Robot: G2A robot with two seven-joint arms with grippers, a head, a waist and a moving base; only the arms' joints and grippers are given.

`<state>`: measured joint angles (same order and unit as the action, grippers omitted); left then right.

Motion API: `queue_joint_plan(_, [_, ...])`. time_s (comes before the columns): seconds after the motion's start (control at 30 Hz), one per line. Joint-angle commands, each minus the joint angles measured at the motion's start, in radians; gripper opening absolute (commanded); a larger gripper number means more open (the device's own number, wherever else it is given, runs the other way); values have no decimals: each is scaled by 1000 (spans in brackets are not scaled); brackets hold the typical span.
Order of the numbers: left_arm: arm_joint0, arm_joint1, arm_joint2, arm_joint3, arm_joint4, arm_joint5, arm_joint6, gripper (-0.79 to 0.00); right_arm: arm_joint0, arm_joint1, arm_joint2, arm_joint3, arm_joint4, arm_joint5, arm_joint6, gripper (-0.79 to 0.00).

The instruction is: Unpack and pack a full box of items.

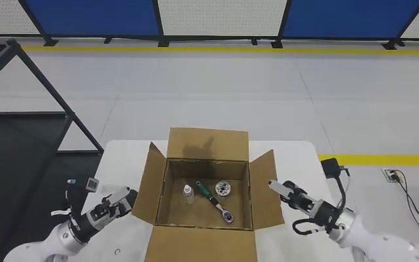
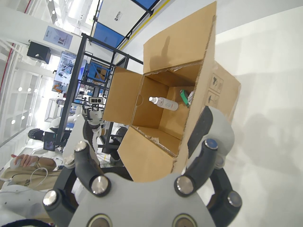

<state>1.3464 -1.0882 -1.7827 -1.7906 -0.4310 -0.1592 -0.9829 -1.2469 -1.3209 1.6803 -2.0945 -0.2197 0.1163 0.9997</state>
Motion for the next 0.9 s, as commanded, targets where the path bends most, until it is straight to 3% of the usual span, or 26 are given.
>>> queue_joint_plan(0.0, [-2, 1, 16, -12, 4, 4, -1, 0, 6, 2, -17, 6, 23, -9, 8, 0])
queue_joint_plan(0.27, [-51, 1, 119, -22, 35, 38, 17, 0, 72, 10, -123, 63, 71, -31, 33, 0])
queue_joint_plan(0.57, [-142, -8, 274, 28, 61, 98, 63, 0, 168, 3, -290, 208, 78, -26, -56, 0])
queue_joint_plan(0.87, [-214, -18, 384, 97, 96, 132, 99, 0, 227, -1, -384, 337, 90, -22, -100, 0])
